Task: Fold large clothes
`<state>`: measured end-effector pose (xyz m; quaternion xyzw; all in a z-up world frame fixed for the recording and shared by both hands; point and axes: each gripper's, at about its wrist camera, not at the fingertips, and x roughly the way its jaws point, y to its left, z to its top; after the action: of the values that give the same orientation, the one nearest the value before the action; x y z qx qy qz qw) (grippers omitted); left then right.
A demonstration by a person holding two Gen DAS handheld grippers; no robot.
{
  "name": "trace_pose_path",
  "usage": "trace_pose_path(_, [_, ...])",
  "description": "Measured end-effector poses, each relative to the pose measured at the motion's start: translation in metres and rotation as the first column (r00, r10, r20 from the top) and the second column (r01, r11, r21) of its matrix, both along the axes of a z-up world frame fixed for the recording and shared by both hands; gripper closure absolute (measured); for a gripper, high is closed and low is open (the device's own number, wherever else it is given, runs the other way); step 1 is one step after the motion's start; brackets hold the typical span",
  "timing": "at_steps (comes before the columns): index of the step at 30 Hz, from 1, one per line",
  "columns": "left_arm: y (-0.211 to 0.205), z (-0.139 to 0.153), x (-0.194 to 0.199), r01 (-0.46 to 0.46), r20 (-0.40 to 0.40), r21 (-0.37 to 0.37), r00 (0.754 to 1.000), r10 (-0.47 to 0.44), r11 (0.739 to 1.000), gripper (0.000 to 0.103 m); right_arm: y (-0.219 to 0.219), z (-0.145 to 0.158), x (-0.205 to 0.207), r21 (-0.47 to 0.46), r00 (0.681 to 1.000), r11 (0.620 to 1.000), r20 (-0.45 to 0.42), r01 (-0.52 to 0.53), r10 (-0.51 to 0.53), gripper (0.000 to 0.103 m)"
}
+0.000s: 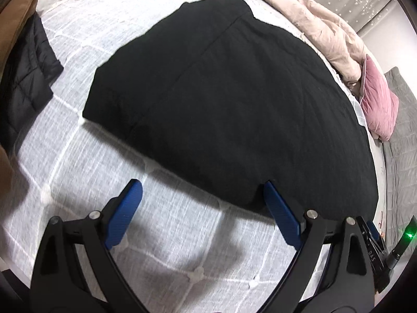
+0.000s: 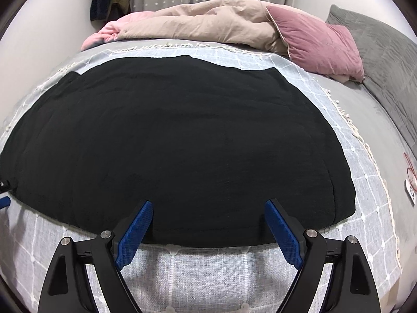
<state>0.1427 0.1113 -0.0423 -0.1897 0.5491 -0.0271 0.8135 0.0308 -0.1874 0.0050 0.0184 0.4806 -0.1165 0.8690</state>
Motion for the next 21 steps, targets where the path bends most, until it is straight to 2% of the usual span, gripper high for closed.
trace_pose_path(3, [0.003,-0.001,-0.002,-0.031,-0.002,-0.02,1.0,0.031,0.999,0.009,0.001,-0.002,0.002,-0.005,1.0,1.0,-0.003,-0.003,0.003,0.014])
trace_pose_path(6, [0.01,-0.003,0.0,-0.102,0.002,-0.063,0.995,0.102,0.993,0.009,0.004,-0.003,0.003,-0.007,1.0,1.0,-0.007,-0.008,0.008,0.014])
trace_pose_path(10, [0.019,-0.006,0.006,-0.218,0.027,-0.099,0.975,0.221,0.971,0.008,0.008,-0.006,0.007,-0.003,1.0,1.0,-0.014,-0.018,0.018,0.014])
trace_pose_path(14, [0.011,-0.006,0.017,-0.269,0.075,-0.102,0.958,0.277,0.958,0.008,0.008,-0.006,0.011,0.005,1.0,1.0,-0.009,-0.025,0.025,0.014])
trace_pose_path(16, [0.008,-0.006,0.022,-0.279,0.129,-0.113,0.947,0.293,0.954,0.008,0.006,-0.005,0.012,0.023,1.0,1.0,0.001,-0.014,0.014,0.014])
trace_pose_path(19, [0.011,-0.007,0.024,-0.292,0.188,-0.15,0.929,0.318,0.944,0.019,0.001,-0.006,0.017,0.088,1.0,0.996,0.006,0.018,-0.019,0.014])
trace_pose_path(21, [0.02,-0.008,0.028,-0.298,0.19,-0.221,0.921,0.341,0.929,0.036,-0.003,-0.004,0.019,0.146,0.999,0.989,0.016,0.04,-0.042,0.014])
